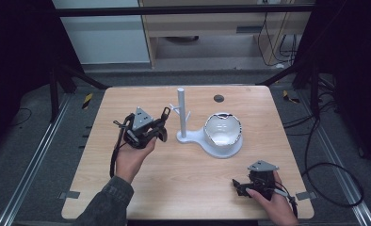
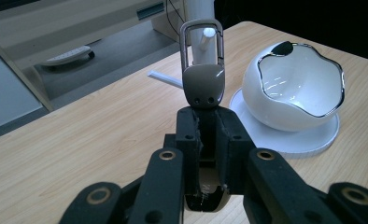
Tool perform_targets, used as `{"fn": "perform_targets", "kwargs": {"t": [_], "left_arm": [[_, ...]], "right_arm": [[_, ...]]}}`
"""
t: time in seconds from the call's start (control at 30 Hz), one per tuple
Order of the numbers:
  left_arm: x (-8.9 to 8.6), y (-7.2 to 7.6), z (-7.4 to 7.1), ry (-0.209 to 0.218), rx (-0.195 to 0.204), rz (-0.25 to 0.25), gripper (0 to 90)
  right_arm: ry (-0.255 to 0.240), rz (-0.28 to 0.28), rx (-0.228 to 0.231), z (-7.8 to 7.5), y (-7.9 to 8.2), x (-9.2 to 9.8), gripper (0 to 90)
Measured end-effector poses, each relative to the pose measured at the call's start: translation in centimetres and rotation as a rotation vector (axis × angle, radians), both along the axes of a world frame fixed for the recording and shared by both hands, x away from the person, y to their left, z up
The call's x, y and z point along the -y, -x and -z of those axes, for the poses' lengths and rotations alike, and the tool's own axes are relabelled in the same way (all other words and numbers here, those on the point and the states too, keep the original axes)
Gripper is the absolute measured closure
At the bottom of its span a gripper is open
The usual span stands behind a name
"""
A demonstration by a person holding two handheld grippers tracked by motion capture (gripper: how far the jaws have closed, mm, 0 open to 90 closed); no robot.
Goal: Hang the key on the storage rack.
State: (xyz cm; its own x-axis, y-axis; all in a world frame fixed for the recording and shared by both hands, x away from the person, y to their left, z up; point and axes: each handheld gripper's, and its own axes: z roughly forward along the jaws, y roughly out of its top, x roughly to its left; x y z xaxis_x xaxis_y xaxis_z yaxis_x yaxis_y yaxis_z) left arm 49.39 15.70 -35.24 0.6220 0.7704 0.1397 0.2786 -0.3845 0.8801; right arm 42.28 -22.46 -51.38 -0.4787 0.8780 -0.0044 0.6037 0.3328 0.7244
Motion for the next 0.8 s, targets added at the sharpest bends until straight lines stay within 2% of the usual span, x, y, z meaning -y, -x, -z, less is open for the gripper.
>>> {"fn": "perform_targets", "kwargs": {"t": [0.1, 0.27, 0.37, 0.47, 0.5, 0.8], "left_arm": [[0.4, -0.1, -0.2, -0.015, 0.019, 0.001, 80.0], [0.8, -0.2, -0.1, 0.0, 0.005, 0.003, 80.0], [1.2, -0.5, 0.1, -0.025, 0.022, 0.001, 79.9], [1.3, -0.9, 0.3, -0.021, 0.016, -0.005, 80.0], [1.3, -0.9, 0.3, -0.02, 0.002, -0.006, 80.0], [2.0, -1.6, 0.9, -0.022, -0.011, -0.009, 79.9]], "right_arm": [[0.0, -0.001, 0.0, 0.0, 0.0, 0.0, 0.4], [0.002, -0.001, 0.0, 0.0, 0.0, 0.0, 0.4], [0.002, -0.001, 0.0, 0.0, 0.0, 0.0, 0.4], [0.003, -0.001, 0.0, 0.0, 0.0, 0.0, 0.4], [0.003, -0.001, 0.0, 0.0, 0.0, 0.0, 0.4], [-0.001, -0.001, -0.002, 0.0, 0.0, 0.0, 0.4]]}}
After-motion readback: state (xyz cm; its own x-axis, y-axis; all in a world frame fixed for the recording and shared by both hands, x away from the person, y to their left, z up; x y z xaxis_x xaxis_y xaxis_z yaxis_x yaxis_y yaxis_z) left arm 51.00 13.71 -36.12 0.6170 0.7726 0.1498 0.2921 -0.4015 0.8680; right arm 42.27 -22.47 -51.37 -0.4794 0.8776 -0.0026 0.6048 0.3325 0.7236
